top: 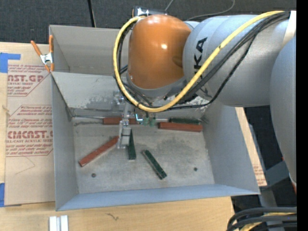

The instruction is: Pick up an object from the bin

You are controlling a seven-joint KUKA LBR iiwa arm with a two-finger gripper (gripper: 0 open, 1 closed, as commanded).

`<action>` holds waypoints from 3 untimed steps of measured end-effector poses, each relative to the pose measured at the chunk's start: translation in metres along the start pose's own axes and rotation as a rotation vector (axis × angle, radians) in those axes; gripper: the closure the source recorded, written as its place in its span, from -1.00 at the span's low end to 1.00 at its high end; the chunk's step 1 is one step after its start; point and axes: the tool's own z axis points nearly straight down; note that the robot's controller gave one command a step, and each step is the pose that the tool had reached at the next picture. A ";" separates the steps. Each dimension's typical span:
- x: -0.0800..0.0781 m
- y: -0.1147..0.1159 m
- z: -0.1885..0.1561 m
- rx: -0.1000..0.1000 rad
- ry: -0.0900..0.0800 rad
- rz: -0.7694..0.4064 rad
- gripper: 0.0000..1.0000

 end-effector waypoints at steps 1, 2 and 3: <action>0.000 -0.007 0.125 0.001 -0.003 -0.348 -1.00; -0.002 0.012 0.176 0.001 -0.004 -0.556 -1.00; -0.003 0.012 0.173 0.000 -0.006 -0.554 1.00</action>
Offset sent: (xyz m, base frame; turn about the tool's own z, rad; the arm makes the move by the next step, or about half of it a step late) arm 0.0005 -0.0071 -0.1223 -0.3469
